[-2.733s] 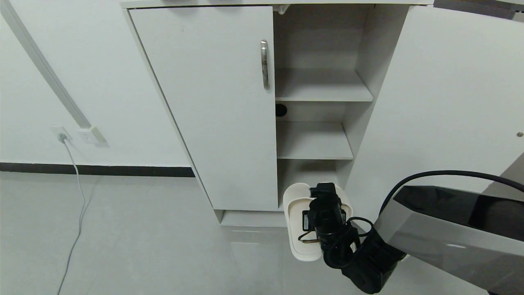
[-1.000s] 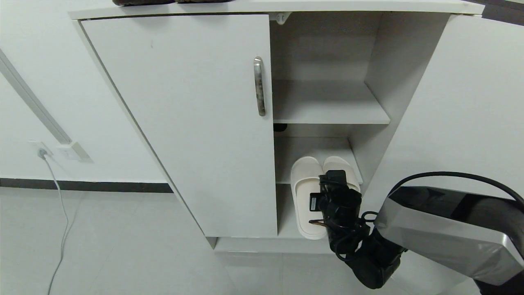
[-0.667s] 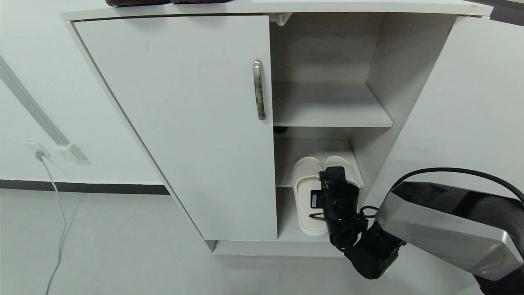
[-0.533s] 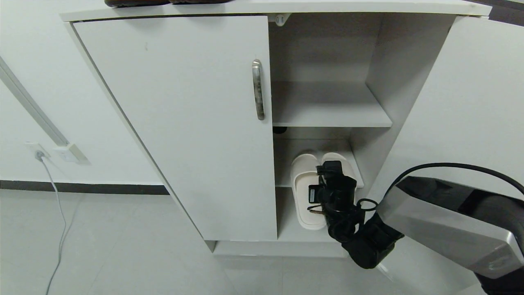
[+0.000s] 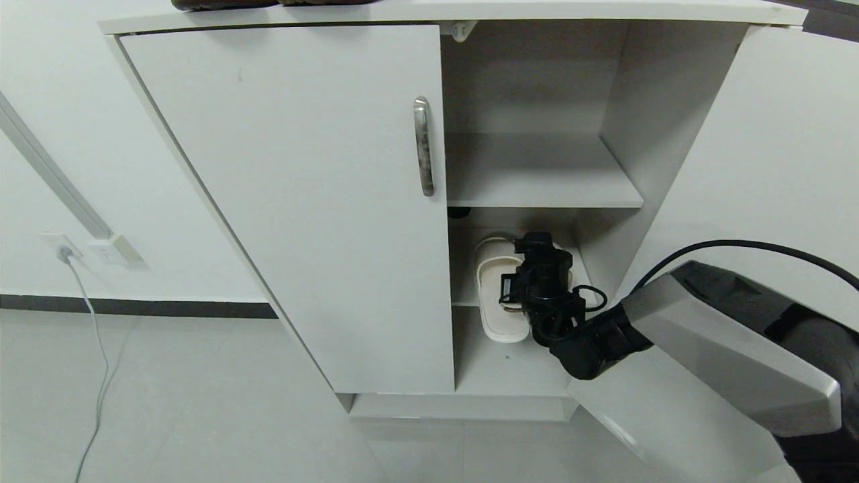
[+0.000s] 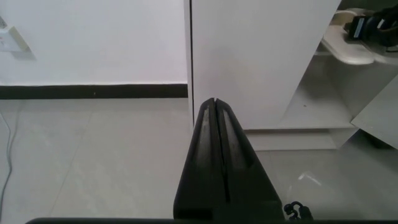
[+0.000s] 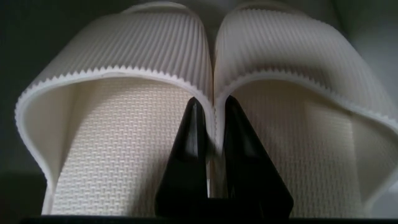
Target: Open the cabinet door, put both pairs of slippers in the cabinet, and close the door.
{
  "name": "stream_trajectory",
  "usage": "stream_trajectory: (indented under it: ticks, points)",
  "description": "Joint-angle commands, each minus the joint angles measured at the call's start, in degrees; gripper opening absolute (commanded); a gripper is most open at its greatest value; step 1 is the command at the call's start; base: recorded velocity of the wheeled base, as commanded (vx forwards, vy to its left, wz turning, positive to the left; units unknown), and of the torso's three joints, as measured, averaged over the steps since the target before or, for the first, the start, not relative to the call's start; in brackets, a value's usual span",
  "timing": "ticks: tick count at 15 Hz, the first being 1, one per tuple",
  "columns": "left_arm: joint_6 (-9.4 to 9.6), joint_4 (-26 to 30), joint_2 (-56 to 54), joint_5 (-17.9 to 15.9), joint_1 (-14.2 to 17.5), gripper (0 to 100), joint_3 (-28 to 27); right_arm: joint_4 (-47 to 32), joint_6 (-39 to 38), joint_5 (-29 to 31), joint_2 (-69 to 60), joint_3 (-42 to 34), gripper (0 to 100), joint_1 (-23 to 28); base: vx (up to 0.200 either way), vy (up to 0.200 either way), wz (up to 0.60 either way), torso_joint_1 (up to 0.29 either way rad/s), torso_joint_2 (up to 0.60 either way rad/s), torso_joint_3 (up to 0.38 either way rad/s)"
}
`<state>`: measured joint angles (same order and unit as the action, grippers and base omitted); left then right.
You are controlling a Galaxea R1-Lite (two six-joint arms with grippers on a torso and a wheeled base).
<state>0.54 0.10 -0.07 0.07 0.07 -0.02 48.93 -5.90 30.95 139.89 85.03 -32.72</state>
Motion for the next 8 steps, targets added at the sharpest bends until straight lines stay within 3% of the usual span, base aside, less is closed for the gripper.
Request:
stream_trajectory:
  ticks: [1, 8]
  points:
    - [-0.01, 0.0, 0.1, 0.0, 0.0, 0, 0.0, -2.4, 0.0, -0.1, 2.6, 5.5, 0, 1.4, 0.0, 0.0, 0.0, 0.0, 0.0, 0.0]
    - [-0.1, 0.0, 0.1, 0.1, 0.0, 0, 0.0, -12.8, 0.4, -0.7, 9.7, 23.8, 0, 2.7, 0.0, 0.0, 0.0, 0.0, 0.0, 0.0]
